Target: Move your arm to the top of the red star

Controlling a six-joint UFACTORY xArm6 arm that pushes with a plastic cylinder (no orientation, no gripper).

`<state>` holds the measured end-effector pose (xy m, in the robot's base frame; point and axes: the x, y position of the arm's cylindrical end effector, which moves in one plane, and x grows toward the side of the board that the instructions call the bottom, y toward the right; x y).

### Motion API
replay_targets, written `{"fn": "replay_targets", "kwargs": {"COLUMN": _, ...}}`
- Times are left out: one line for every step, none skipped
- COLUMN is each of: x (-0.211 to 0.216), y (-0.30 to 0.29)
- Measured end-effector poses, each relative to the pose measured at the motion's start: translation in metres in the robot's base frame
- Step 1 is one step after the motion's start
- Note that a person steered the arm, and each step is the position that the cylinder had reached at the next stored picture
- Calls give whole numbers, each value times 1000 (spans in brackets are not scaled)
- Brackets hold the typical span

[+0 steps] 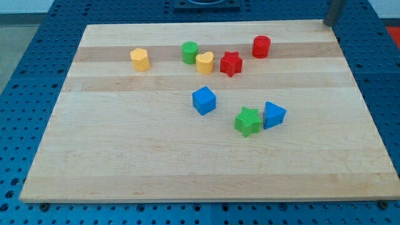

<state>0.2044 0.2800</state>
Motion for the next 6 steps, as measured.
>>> {"fn": "replay_targets", "kwargs": {"x": 7, "y": -32}}
{"fn": "replay_targets", "kwargs": {"x": 19, "y": -71}}
{"fn": "replay_targets", "kwargs": {"x": 23, "y": -112}}
{"fn": "replay_targets", "kwargs": {"x": 23, "y": -147}}
{"fn": "replay_targets", "kwargs": {"x": 29, "y": -176}}
{"fn": "replay_targets", "kwargs": {"x": 41, "y": -199}}
